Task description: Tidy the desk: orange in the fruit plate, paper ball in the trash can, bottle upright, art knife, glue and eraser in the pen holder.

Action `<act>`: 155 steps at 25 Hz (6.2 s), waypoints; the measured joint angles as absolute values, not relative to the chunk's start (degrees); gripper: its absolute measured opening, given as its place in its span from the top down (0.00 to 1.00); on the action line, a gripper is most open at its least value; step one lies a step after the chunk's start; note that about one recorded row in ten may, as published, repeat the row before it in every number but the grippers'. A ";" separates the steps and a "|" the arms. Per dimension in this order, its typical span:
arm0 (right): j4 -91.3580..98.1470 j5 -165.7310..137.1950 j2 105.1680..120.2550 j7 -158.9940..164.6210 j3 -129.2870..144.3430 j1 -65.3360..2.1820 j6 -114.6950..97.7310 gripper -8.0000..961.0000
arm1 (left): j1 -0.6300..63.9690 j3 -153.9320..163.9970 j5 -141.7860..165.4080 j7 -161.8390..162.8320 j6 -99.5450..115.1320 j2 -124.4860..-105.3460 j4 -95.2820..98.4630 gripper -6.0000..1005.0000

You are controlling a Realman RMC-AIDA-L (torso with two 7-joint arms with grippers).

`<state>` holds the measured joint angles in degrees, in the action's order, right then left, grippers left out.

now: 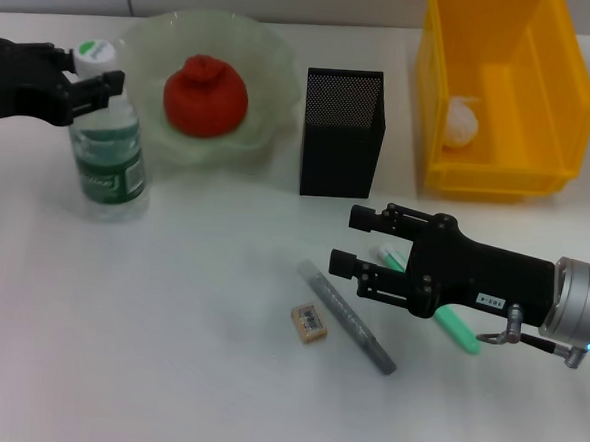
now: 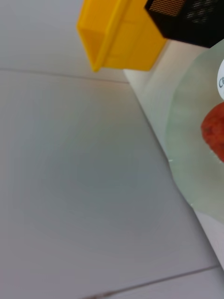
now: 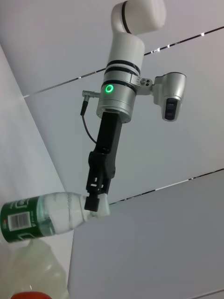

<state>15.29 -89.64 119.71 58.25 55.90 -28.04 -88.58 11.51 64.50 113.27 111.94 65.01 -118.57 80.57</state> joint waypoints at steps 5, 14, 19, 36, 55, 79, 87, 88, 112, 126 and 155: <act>15.29 -89.64 119.71 58.25 55.99 -28.10 -88.58 0.30 | 11.40 62.69 109.86 109.31 65.34 -118.52 78.65 0.56; 14.67 -89.64 119.79 58.23 55.91 -28.58 -88.59 0.30 | 10.86 62.49 109.36 108.42 65.25 -118.56 77.02 0.56; 14.59 -89.65 119.80 58.22 55.89 -28.69 -88.59 0.30 | 10.75 62.27 109.14 107.95 65.05 -118.57 76.07 0.56; 14.59 -89.65 119.80 58.18 55.99 -28.81 -88.60 0.30 | 9.94 59.83 103.46 103.82 69.14 -118.41 72.46 0.50; 14.14 -89.65 119.80 58.18 56.11 -28.83 -88.60 0.30 | 10.00 56.83 99.15 101.35 71.13 -118.41 71.76 0.28; 16.16 -89.63 119.22 59.21 55.90 -27.39 -90.02 0.30 | 18.72 53.11 88.24 63.97 103.28 -118.40 35.08 0.20; 16.54 -89.58 119.25 59.29 55.90 -27.33 -90.10 0.30 | 20.33 54.04 93.00 61.79 97.13 -118.50 29.51 0.20; 16.68 -89.57 119.26 59.29 55.90 -27.33 -90.10 0.30 | 20.44 54.03 92.99 61.28 97.01 -118.47 28.87 0.20; 82.97 -109.54 117.12 130.99 51.55 -31.25 -104.47 0.30 | 19.76 53.85 92.67 58.68 94.34 -118.71 24.53 0.20; 82.86 -139.72 116.66 149.43 59.51 -47.29 -109.94 0.30 | 19.88 53.78 92.54 58.62 93.92 -118.74 24.46 0.20; 48.76 -151.82 119.86 151.04 79.59 -55.91 -89.84 0.30 | 20.71 53.78 92.36 58.53 93.02 -118.82 22.87 0.20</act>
<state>48.76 -151.82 119.86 151.04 79.59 -55.91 -89.84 20.71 53.78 92.36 58.53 93.02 -118.82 22.87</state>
